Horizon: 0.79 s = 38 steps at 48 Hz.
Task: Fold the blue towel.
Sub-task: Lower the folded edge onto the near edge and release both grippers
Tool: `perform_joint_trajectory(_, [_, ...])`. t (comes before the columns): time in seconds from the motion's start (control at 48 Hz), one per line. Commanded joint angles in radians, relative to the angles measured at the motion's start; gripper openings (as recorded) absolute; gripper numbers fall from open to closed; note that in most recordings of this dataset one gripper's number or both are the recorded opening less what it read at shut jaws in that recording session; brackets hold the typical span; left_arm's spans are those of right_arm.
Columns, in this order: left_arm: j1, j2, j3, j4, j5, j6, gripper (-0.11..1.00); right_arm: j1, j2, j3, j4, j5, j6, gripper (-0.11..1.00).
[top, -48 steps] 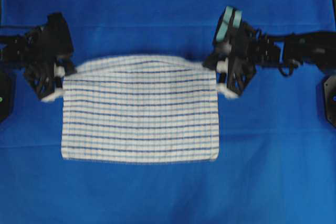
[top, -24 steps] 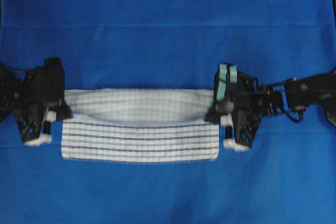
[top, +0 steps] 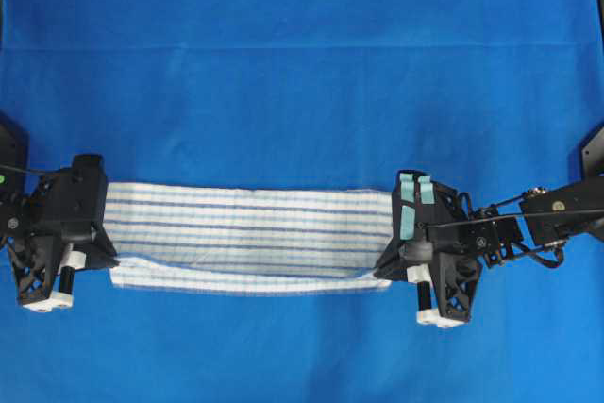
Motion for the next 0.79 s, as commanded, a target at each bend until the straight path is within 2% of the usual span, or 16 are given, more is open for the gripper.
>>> perform_joint_trajectory(0.0, [-0.008,0.012,-0.025,-0.002,-0.008,0.000,0.03,0.009,-0.006,-0.025,0.003,-0.005,0.000,0.05])
perform_joint_trajectory(0.229, [-0.005,0.051,-0.037,0.002,-0.011,0.005,0.06,0.009,0.000,-0.032,0.003,-0.002,0.002,0.05])
perform_joint_trajectory(0.313, [0.002,0.054,-0.037,0.002,-0.011,0.005,0.15,0.009,0.002,-0.032,0.003,-0.002,0.003,0.06])
perform_joint_trajectory(0.459, [0.005,0.051,-0.038,0.002,-0.006,0.006,0.42,0.008,0.003,-0.040,0.003,0.000,0.005,0.07])
perform_joint_trajectory(0.5, [0.008,0.046,-0.037,0.002,-0.002,0.008,0.48,0.006,0.003,-0.043,0.003,0.000,0.005,0.13])
perform_joint_trajectory(0.605, [0.041,0.028,-0.037,0.003,0.014,0.018,0.62,-0.009,-0.002,-0.044,0.000,0.014,0.002,0.47])
perform_joint_trajectory(0.667, [0.074,0.012,-0.034,0.009,0.026,0.034,0.68,-0.029,-0.006,-0.043,0.000,0.029,0.000,0.62])
perform_joint_trajectory(0.709, [0.100,0.000,-0.029,0.009,0.035,0.049,0.70,-0.052,-0.011,-0.040,-0.005,0.046,0.000,0.67])
perform_joint_trajectory(0.771, [0.138,-0.020,-0.020,0.009,0.038,0.081,0.70,-0.087,-0.012,-0.035,-0.011,0.066,-0.002,0.64])
